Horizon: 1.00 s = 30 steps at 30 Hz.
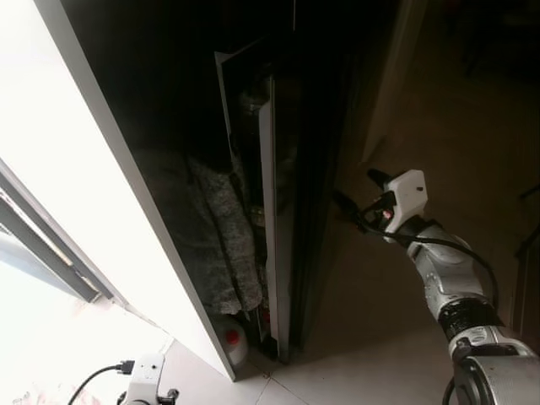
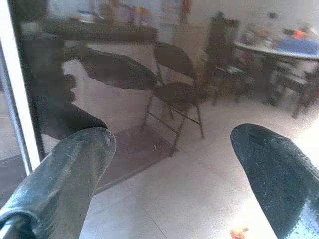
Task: Restocking fridge
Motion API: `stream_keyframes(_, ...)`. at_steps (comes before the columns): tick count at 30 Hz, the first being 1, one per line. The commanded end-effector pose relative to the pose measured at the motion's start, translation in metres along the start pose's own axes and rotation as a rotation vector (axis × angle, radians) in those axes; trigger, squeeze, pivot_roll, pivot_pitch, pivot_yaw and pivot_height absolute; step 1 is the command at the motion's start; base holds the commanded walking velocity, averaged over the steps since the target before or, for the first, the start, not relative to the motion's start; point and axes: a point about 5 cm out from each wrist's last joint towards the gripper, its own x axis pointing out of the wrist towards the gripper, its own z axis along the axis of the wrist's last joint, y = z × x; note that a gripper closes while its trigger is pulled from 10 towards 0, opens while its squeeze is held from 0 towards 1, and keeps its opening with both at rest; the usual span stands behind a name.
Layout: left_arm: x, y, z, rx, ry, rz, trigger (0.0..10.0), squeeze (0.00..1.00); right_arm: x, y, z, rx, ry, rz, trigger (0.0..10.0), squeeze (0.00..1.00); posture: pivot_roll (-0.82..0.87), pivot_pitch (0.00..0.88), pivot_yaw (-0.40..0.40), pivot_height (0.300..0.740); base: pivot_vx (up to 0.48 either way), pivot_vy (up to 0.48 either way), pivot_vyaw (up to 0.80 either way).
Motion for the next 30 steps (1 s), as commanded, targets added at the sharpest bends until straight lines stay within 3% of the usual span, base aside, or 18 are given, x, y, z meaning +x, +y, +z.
stream_keyframes(1,0.0,0.005,-0.002,0.004,0.005,0.02,10.0,0.0,0.012,0.009,0.008,-0.017,-0.024,0.031,10.0,0.0,-0.21,0.0,0.056,0.74,0.0,0.0,0.0)
stream_keyframes(5,0.0,0.004,-0.001,0.003,0.002,0.021,10.0,0.0,0.017,0.014,0.01,-0.013,-0.032,0.045,10.0,0.0,-0.21,0.0,0.055,0.74,0.0,0.0,0.0)
stream_keyframes(7,0.0,0.002,0.002,-0.001,-0.007,0.019,10.0,0.0,0.032,0.034,0.014,0.005,-0.052,0.108,10.0,0.0,-0.2,0.0,0.049,0.74,0.0,0.0,0.0)
stream_keyframes(13,0.0,0.0,0.003,-0.003,-0.012,0.018,10.0,0.0,0.044,0.053,0.018,0.025,-0.069,0.167,10.0,0.0,-0.2,0.0,0.045,0.74,0.0,0.0,0.0)
stream_keyframes(19,0.001,-0.002,0.005,-0.011,-0.021,0.017,10.0,0.0,0.061,0.084,0.024,0.07,-0.09,0.256,10.0,0.0,-0.19,0.0,0.038,0.74,0.0,0.0,0.0)
stream_keyframes(26,0.001,-0.002,0.007,-0.013,-0.026,0.018,10.0,0.0,0.067,0.095,0.029,0.088,-0.101,0.285,10.0,0.0,-0.19,0.0,0.039,0.74,0.0,0.0,0.0)
stream_keyframes(30,0.002,-0.003,0.011,-0.01,-0.039,0.015,10.0,0.0,0.078,0.109,0.039,0.095,-0.111,0.335,10.0,0.0,-0.19,0.0,0.043,0.74,0.0,0.0,0.0)
